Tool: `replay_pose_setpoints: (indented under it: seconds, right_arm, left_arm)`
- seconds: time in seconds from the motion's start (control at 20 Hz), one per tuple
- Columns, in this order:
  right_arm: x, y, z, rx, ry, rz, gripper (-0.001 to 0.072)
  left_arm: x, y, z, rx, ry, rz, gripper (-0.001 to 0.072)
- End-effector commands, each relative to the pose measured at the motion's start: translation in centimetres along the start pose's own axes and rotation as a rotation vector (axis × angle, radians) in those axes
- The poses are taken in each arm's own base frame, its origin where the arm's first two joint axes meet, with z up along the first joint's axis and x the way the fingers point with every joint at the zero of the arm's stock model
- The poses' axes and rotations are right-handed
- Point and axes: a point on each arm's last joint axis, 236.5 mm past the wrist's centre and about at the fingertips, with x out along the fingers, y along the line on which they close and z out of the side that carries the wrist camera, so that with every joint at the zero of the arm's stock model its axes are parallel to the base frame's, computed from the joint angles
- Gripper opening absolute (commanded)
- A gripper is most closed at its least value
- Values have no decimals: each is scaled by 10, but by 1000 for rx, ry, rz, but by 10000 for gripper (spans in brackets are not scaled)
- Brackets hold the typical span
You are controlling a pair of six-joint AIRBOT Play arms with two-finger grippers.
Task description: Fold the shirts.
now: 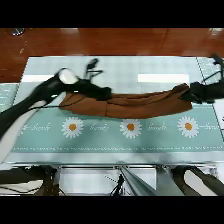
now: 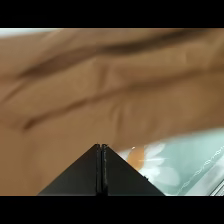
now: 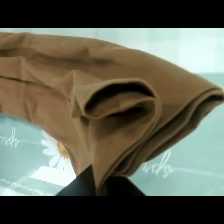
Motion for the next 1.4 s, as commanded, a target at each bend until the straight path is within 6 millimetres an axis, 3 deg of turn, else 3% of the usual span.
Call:
replay_pose_setpoints:
  seconds: [0.0, 0.2, 0.35, 0.45, 0.5, 0.6, 0.7, 0.85, 0.95, 1.05, 1.15, 1.25, 1.35]
  right_arm:
    - [-39, 32, -38, -31, -116, -2, 24]
    - [-65, 55, -59, -76, -188, 8, 24]
    - [-68, 57, -60, -81, -202, 6, 24]
    - [-68, 57, -59, -77, -206, 6, 24]
    - [-68, 57, -59, -72, -206, 6, 24]
    - [-69, 57, -58, -61, -210, 9, 24]
    - [-70, 65, -53, -57, -234, 43, 25]
    - [-69, 100, -37, -78, -277, 187, 24]
    - [-50, 131, -32, -119, -230, 282, 24]
    - [-17, 165, -27, -164, -172, 337, 24]
    - [27, 206, -26, -217, -96, 380, 24]
    - [77, 245, -26, -259, -14, 402, 25]
    - [127, 277, -31, -298, 80, 406, 25]
  left_arm:
    - [75, -61, -24, 75, 188, -41, 16]
    - [132, -122, -75, 119, 350, -93, 17]
    - [153, -168, -122, 91, 445, -195, 17]
    - [146, -170, -115, 81, 437, -204, 17]
    - [136, -163, -97, 67, 415, -205, 17]
    - [103, -136, -46, 13, 337, -203, 18]
    - [53, -89, 13, -44, 236, -178, 17]
    - [-50, -17, 74, -128, 95, -134, 18]
    - [-132, 25, 101, -120, -55, -34, 18]
    - [-209, 41, 112, -79, -207, 61, 18]
    - [-277, 36, 106, -18, -364, 124, 18]
    - [-311, 26, 80, 25, -472, 165, 19]
    - [-309, 22, 37, 40, -517, 184, 19]
